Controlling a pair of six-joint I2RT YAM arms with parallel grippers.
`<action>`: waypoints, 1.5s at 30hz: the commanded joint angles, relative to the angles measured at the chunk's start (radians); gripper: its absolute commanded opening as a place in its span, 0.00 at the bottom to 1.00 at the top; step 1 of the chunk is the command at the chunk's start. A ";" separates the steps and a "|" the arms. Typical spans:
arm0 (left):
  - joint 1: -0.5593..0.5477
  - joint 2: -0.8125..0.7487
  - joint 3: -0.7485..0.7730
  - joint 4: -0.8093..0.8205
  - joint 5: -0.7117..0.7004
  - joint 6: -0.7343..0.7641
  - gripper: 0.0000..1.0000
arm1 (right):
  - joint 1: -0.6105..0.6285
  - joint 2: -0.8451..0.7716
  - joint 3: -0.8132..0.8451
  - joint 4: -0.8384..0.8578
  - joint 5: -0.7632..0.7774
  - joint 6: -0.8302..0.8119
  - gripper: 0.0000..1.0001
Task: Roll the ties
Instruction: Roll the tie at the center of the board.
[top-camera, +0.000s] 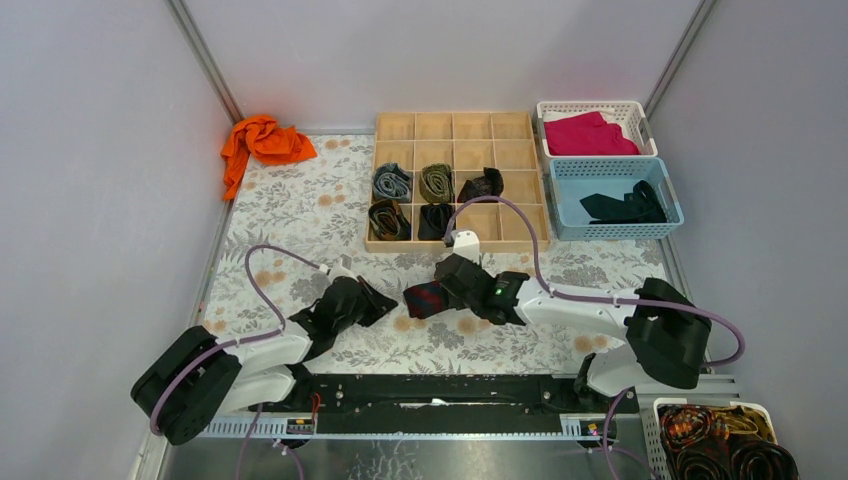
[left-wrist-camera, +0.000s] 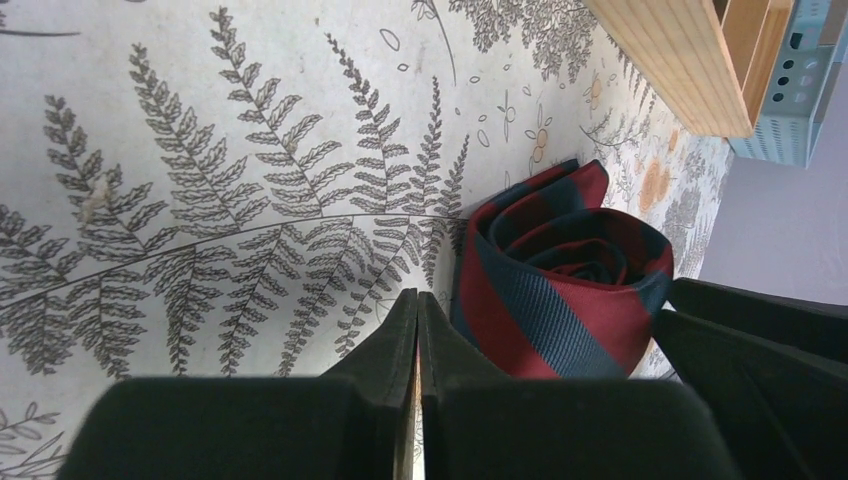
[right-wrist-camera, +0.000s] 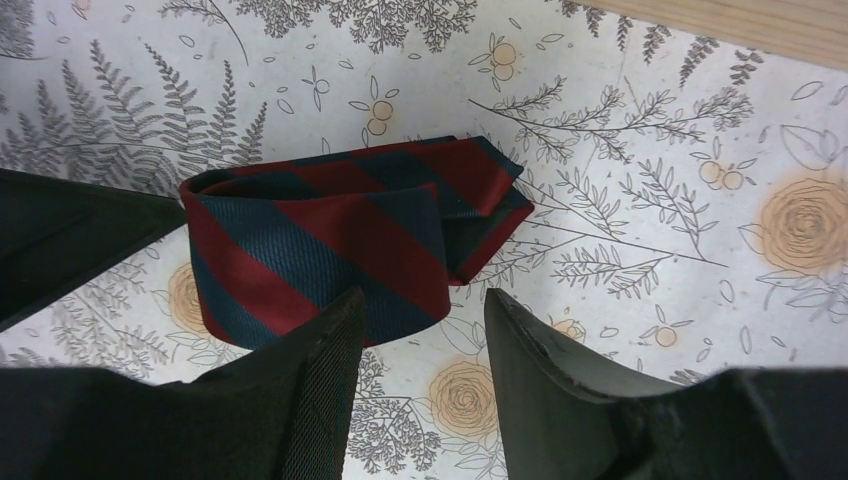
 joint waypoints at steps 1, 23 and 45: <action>0.005 0.030 -0.013 0.119 0.004 0.006 0.06 | -0.043 -0.053 -0.038 0.088 -0.096 0.033 0.55; 0.005 0.138 0.002 0.205 0.037 0.015 0.06 | -0.050 0.036 0.018 0.032 -0.160 0.014 0.63; 0.004 0.173 0.023 0.240 0.066 0.031 0.06 | -0.274 0.102 0.010 0.119 -0.328 -0.038 0.71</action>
